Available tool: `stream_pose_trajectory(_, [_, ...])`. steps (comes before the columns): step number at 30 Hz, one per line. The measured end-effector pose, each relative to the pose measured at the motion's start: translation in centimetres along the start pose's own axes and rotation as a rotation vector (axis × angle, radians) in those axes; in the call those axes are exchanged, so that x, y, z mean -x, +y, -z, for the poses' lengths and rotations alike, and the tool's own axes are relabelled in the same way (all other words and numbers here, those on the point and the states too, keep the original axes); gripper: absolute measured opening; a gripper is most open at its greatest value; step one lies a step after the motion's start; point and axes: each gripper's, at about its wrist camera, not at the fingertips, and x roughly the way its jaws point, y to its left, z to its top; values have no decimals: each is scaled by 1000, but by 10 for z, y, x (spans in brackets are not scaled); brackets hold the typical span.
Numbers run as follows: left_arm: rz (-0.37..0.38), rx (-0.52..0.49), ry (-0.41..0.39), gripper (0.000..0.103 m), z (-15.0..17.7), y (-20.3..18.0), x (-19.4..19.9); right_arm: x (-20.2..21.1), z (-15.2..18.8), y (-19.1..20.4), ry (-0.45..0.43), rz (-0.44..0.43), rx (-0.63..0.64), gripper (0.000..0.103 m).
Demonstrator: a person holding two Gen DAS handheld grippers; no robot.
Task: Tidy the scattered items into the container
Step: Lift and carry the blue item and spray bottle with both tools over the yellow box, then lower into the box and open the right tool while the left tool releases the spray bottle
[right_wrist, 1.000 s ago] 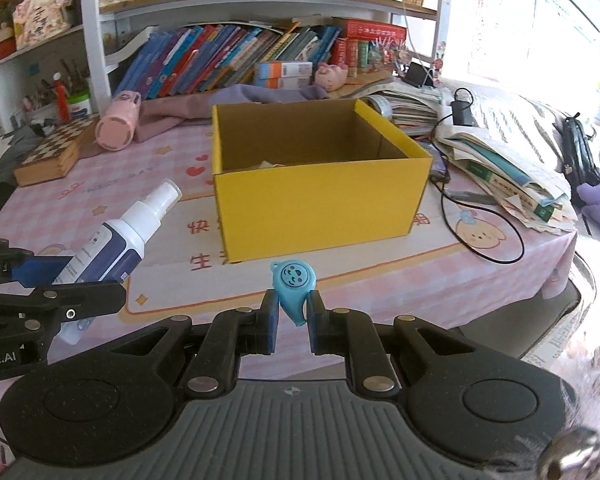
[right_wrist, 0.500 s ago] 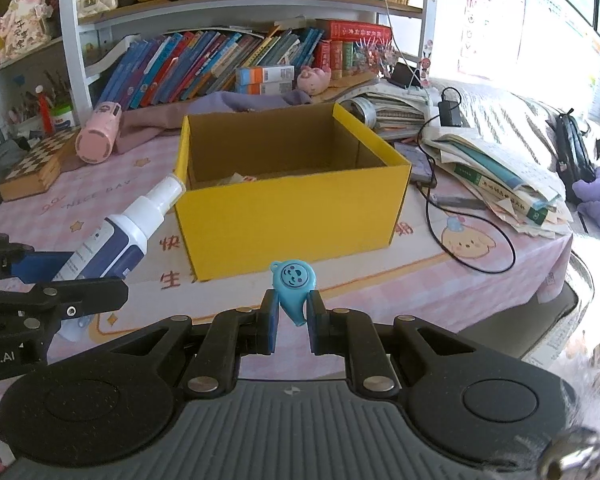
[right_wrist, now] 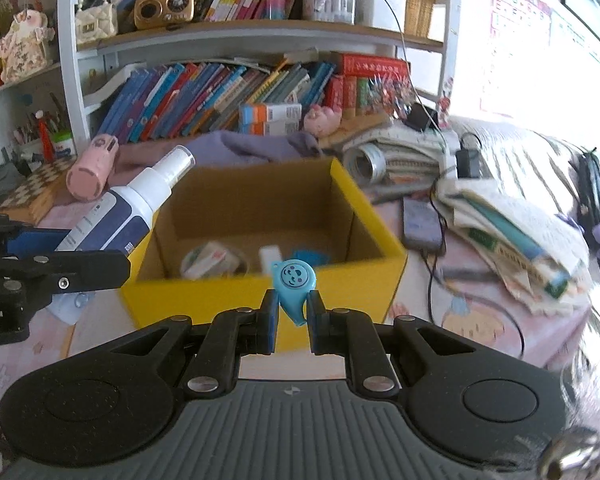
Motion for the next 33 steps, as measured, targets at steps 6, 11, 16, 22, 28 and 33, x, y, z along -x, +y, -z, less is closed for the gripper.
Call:
stream_pose_trajectory(6, [-77, 6, -20, 31, -24, -3, -30, -33, -33, -27, -34, -61, 41, 14])
stream_pose_trajectory(11, [-148, 11, 2, 31, -40, 1, -61, -71, -61, -40, -29, -141, 101, 14])
stream_pose_trajectory(16, [-226, 15, 56, 31, -48, 11, -90, -114, -81, -38, 12, -228, 164, 14])
stream_pose_trajectory(22, [-282, 15, 150, 31, -47, 24, -123, -163, -88, -24, 102, -309, 254, 14])
stream_pose_trajectory(28, [-311, 10, 251, 32, -43, 35, -153, -205, -92, -14, 213, -354, 322, 14])
stream_pose_trajectory(33, [-314, 5, 311, 32, -39, 37, -167, -221, -94, -11, 289, -407, 354, 14])
